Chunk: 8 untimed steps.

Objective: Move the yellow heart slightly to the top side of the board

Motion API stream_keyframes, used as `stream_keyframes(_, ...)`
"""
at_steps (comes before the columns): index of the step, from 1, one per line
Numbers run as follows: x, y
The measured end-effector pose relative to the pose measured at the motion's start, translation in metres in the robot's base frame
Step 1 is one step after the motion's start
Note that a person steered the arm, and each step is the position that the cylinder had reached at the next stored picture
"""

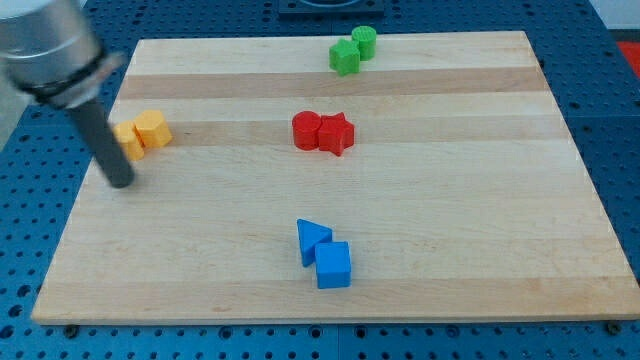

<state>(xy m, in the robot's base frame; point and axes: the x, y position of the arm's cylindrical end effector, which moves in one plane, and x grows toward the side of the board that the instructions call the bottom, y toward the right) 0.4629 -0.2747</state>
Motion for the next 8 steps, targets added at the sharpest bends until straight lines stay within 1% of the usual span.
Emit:
stream_keyframes(1, -0.017, 0.002)
stream_keyframes(2, -0.027, 0.031)
stream_keyframes(4, -0.069, 0.03)
stream_keyframes(5, -0.077, 0.03)
stream_keyframes(6, -0.059, 0.028)
stream_keyframes(7, -0.045, -0.007)
stream_keyframes(8, -0.053, -0.02)
